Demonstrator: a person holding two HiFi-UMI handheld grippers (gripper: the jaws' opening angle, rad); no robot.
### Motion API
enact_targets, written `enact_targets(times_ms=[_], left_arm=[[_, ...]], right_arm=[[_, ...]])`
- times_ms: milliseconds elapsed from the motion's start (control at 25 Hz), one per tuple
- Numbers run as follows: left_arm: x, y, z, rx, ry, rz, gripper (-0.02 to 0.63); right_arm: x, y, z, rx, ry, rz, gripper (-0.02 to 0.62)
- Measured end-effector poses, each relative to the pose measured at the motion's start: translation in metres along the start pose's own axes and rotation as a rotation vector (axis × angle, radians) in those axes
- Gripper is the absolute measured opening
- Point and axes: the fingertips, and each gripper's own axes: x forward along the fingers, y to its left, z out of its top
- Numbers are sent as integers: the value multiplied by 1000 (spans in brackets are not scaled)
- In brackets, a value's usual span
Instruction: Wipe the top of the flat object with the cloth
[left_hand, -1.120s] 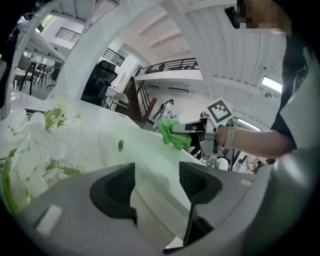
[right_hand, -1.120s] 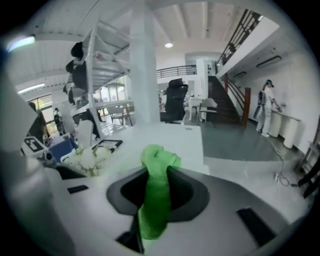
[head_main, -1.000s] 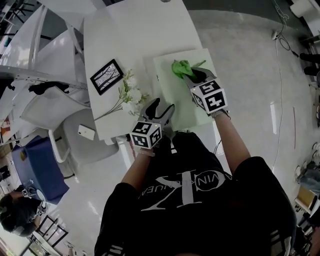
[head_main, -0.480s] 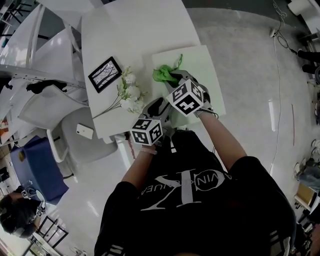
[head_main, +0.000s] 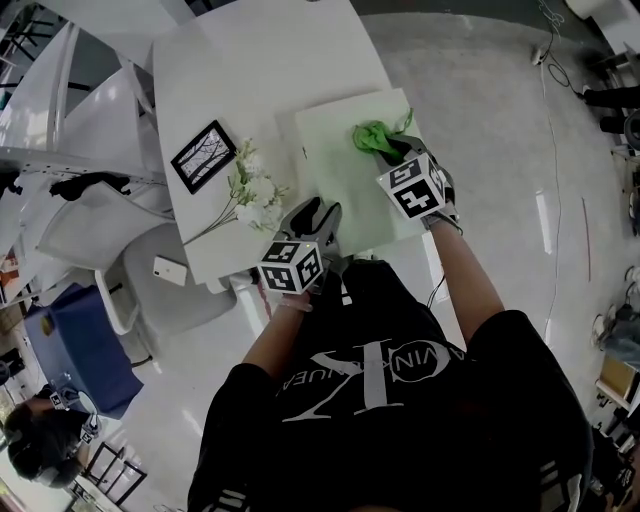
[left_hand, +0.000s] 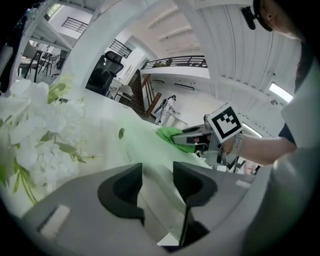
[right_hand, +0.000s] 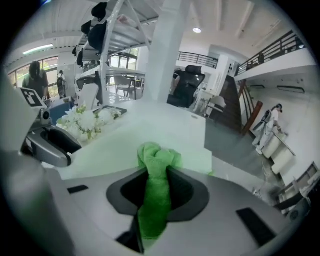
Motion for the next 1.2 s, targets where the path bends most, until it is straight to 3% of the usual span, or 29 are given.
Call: enact_targets(times_ms=[520, 760, 920, 1200], left_arm=[[0, -1, 0, 11, 11, 1, 202], [0, -3, 4, -30, -11, -24, 206], [-6, -6, 7, 1, -20, -81, 271], [-13, -23, -8, 59, 28, -151, 311]], right_arm=[[-24, -55, -43, 168, 17, -117, 78], [-33, -67, -42, 275, -48, -159, 78], [-47, -38, -22, 251, -135, -145, 78], [-48, 42, 6, 184, -158, -40, 78]])
